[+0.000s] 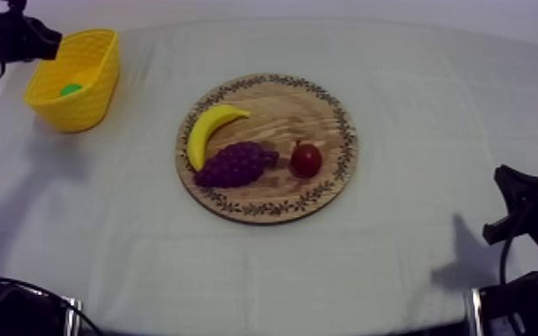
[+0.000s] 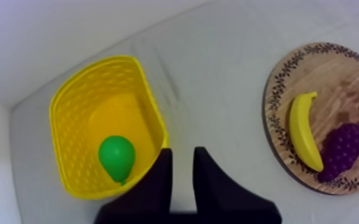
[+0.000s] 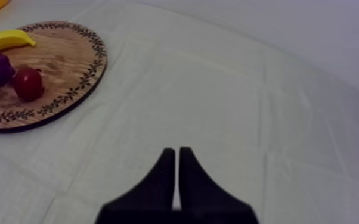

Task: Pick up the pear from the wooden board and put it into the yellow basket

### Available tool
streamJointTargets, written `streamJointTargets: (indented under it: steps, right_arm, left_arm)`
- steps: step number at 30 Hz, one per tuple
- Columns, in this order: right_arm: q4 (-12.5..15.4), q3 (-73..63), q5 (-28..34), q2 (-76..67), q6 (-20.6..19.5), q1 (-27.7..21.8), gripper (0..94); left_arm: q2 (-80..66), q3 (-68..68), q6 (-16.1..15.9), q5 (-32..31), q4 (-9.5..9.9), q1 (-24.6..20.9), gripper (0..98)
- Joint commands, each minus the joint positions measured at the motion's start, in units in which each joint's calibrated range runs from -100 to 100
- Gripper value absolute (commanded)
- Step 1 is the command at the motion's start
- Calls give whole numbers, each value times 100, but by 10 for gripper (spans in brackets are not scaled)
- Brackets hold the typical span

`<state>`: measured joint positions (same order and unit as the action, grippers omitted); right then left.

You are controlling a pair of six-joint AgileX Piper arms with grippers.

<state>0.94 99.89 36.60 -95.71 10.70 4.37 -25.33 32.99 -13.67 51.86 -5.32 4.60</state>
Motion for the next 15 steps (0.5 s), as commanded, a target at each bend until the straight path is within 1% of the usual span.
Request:
streamJointTargets:
  steps: [1,6,11,15]
  right_arm:
    - [1,0,1,-4,-3,-1,4]
    - [1,0,1,-4,-3,-1,4]
    - [1,0,1,-4,-3,-1,4]
    - [1,0,1,-4,-3,-1,4]
  left_arm:
    - [-831,829,-14,-243,14,166,144]
    - [-1809,1637,-82,-538,28,387,145]
    - [-2759,2313,-174,-697,29,502,147]
    - [-3585,3011,-236,-983,16,610,145]
